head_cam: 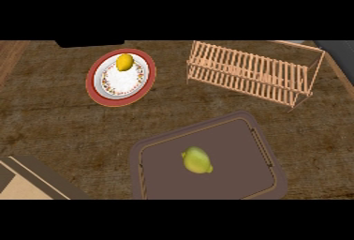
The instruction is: Pick the pear from the tray and place it in the tiered shelf
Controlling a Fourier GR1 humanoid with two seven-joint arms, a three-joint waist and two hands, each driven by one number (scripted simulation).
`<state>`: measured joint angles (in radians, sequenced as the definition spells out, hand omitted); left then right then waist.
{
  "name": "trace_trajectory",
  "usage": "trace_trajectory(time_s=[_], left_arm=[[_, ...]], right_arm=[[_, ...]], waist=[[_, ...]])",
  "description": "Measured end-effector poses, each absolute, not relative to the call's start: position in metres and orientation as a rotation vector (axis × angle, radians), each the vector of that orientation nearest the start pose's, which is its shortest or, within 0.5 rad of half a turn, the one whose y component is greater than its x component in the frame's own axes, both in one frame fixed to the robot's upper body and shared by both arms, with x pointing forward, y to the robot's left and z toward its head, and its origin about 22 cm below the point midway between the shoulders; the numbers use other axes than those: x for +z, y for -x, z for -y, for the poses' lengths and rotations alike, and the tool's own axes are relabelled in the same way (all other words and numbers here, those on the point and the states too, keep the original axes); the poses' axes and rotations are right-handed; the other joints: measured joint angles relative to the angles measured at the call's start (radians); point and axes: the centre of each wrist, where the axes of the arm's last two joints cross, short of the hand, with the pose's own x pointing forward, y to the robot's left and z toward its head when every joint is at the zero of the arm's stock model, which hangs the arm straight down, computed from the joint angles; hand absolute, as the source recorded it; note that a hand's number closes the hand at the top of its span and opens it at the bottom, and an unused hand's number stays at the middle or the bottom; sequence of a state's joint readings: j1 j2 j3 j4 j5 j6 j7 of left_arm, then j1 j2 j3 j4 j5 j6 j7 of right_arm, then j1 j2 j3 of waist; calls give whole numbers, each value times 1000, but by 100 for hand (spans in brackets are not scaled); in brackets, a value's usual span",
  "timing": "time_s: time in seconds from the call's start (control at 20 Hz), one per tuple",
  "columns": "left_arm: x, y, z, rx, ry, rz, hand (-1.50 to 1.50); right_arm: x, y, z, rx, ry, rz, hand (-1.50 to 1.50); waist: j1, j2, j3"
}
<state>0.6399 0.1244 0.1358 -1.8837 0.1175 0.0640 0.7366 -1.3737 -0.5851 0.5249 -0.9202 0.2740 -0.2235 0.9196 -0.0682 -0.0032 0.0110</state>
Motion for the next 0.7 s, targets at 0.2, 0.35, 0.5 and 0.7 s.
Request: trace_trajectory(time_s=[0.2,0.35,0.5,0.7], left_arm=[[-6,-75,-321,326,-261,570,0],[-6,-76,-321,320,-254,577,0],[-6,-77,-321,315,-255,575,0],[-6,-79,-320,310,-252,579,0]], right_arm=[[321,-425,164,417,1133,1405,150],[319,-426,170,416,1126,1423,150],[315,-427,172,427,1121,1433,150],[312,-430,178,449,1132,1421,150]], waist=[[8,3,0],[15,3,0],[18,3,0],[24,3,-1]])
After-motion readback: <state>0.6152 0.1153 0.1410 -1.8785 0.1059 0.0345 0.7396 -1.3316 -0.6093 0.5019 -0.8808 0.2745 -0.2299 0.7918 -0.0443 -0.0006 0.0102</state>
